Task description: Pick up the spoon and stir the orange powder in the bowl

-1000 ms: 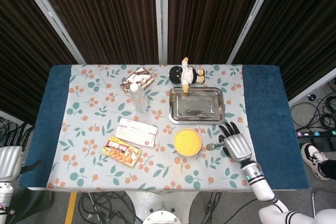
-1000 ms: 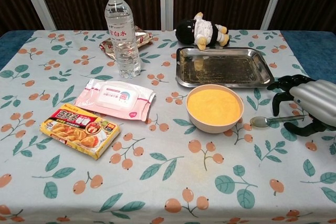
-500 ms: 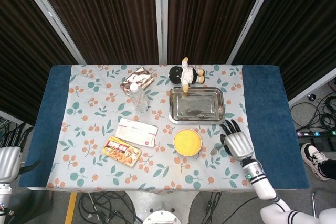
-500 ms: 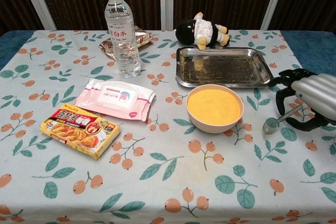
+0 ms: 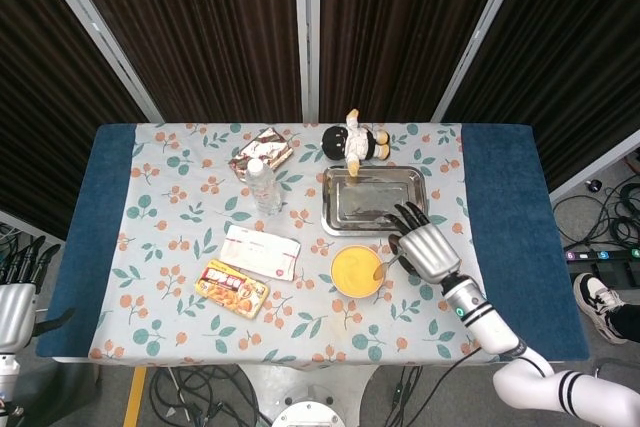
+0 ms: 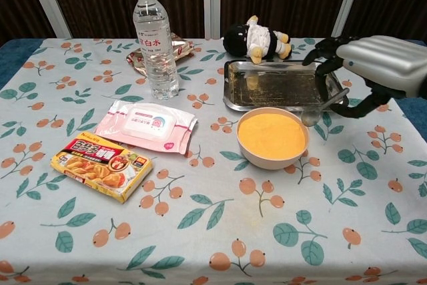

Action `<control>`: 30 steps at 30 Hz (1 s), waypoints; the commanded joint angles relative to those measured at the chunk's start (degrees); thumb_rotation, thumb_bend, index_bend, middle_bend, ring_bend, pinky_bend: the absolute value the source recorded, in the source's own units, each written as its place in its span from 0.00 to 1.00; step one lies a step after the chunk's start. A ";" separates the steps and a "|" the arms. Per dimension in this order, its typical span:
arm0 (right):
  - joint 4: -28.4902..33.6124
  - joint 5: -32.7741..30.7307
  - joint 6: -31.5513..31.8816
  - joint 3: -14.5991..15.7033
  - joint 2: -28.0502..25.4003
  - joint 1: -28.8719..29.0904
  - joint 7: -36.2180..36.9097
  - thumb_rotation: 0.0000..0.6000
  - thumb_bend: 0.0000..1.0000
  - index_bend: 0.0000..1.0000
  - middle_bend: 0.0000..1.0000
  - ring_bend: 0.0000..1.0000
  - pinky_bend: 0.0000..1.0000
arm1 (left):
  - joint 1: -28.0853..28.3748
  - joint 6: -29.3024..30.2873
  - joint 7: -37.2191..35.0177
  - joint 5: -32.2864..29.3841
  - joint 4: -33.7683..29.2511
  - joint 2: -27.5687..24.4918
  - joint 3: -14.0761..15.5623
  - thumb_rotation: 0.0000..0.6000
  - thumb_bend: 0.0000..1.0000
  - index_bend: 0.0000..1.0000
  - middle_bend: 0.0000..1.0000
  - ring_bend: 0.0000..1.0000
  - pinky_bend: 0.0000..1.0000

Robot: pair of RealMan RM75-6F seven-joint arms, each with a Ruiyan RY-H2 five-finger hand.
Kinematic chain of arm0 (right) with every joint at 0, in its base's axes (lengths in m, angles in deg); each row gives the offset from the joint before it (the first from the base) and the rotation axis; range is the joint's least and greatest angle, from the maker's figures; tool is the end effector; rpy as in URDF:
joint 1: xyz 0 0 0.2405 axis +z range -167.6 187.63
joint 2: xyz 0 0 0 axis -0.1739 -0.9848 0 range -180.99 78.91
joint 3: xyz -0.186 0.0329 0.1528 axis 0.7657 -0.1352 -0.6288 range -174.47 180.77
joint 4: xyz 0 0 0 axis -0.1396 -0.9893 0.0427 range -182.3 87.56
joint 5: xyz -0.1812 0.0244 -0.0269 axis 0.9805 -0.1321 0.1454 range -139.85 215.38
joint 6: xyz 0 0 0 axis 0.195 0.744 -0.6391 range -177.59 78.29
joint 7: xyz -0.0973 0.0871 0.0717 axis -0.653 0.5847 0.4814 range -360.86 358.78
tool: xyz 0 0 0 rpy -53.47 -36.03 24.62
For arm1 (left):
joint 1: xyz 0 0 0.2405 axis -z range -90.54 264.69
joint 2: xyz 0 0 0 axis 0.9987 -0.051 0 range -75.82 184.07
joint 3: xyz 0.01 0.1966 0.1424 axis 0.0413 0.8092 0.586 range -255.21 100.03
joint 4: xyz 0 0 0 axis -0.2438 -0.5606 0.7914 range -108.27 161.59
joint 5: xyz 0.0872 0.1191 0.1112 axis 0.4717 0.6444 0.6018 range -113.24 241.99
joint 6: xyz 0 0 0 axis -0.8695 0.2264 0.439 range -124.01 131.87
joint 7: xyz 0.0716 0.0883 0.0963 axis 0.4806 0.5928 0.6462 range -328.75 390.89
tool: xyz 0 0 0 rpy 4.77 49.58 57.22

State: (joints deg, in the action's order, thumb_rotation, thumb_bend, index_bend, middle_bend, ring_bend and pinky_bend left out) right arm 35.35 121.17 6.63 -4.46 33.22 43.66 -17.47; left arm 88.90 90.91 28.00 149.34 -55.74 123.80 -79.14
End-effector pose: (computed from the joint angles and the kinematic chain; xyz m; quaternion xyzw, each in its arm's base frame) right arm -0.1745 -0.3045 0.0259 0.7882 -0.2858 0.3540 0.4144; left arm -0.3231 0.1636 0.1645 -0.5773 -0.3961 -0.3673 0.6124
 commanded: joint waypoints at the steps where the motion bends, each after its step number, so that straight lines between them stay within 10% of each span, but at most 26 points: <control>1: -0.23 -4.31 -4.54 -1.59 2.95 3.86 -6.97 1.00 0.33 0.58 0.13 0.00 0.00 | -0.02 -0.01 -0.13 0.05 -0.07 -0.06 0.02 1.00 0.09 0.16 0.08 0.09 0.12; 16: -2.07 -11.35 -6.92 -1.86 8.75 7.83 -12.47 1.00 0.33 0.49 0.12 0.00 0.00 | 0.12 -0.78 -0.80 -0.25 0.16 -0.15 -0.11 1.00 0.09 0.16 0.08 0.09 0.12; 30: 6.60 -10.07 -2.13 -2.07 0.64 7.39 -13.21 1.00 0.26 0.24 0.16 0.01 0.00 | 0.26 -1.01 -1.81 -0.15 0.67 -0.04 -0.22 1.00 0.09 0.16 0.08 0.09 0.12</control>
State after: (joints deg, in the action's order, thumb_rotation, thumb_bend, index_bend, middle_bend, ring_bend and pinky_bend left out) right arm 41.17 110.24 3.60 -6.25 34.68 51.08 -30.78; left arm 89.16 89.91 26.20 149.19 -55.08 123.77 -79.36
